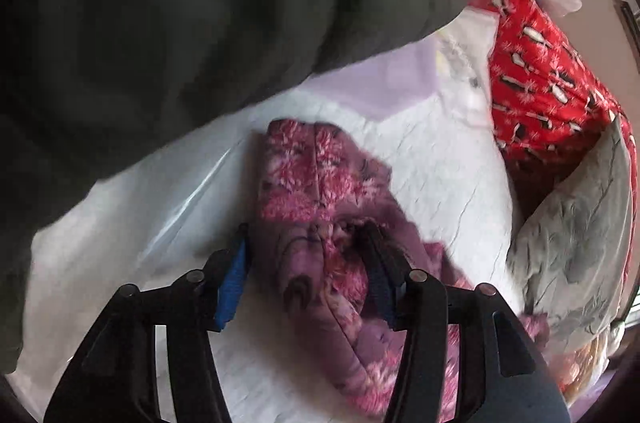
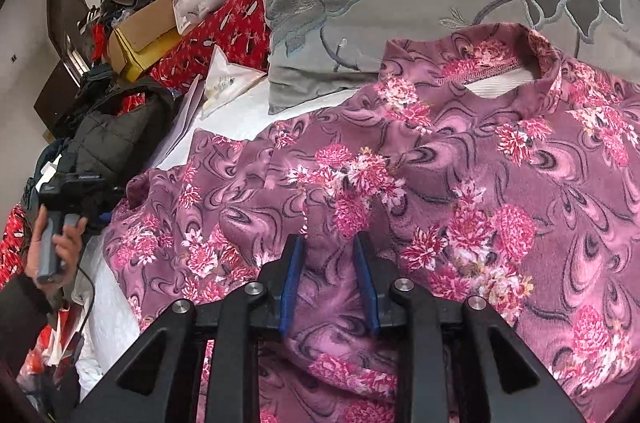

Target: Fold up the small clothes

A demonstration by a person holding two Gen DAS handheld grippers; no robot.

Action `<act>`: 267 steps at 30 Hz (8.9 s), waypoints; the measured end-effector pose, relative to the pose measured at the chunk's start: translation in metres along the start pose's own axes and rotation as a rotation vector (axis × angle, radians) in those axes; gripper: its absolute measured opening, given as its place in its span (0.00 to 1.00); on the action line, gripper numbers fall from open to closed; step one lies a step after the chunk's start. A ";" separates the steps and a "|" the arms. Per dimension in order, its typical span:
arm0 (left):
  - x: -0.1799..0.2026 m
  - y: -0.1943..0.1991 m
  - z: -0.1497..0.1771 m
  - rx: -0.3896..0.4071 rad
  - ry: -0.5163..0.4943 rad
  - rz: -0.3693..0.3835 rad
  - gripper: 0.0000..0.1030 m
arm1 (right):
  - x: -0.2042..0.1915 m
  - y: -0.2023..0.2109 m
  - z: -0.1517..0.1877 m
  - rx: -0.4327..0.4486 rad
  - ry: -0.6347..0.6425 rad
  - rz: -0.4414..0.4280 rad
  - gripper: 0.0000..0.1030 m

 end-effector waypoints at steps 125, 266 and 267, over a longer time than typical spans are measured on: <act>0.218 0.139 0.264 -0.136 -0.437 0.336 0.54 | 0.248 0.152 -0.055 0.078 -0.471 0.212 0.34; 0.227 0.059 0.202 -0.356 0.072 0.530 0.03 | 0.272 0.161 -0.084 0.205 -0.778 -0.102 0.05; 0.228 0.053 0.199 -0.364 0.089 0.524 0.03 | 0.276 0.155 -0.088 0.216 -0.790 -0.099 0.06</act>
Point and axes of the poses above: each gripper's, at about its wrist camera, not at the fingertips, and y roughly against the way its jaws point, x to its right, z to its underside, the point moved 5 cm from there along -y, roughly the way its jaws point, and after that the axes turned 13 degrees about x, right-handed, at the moved point
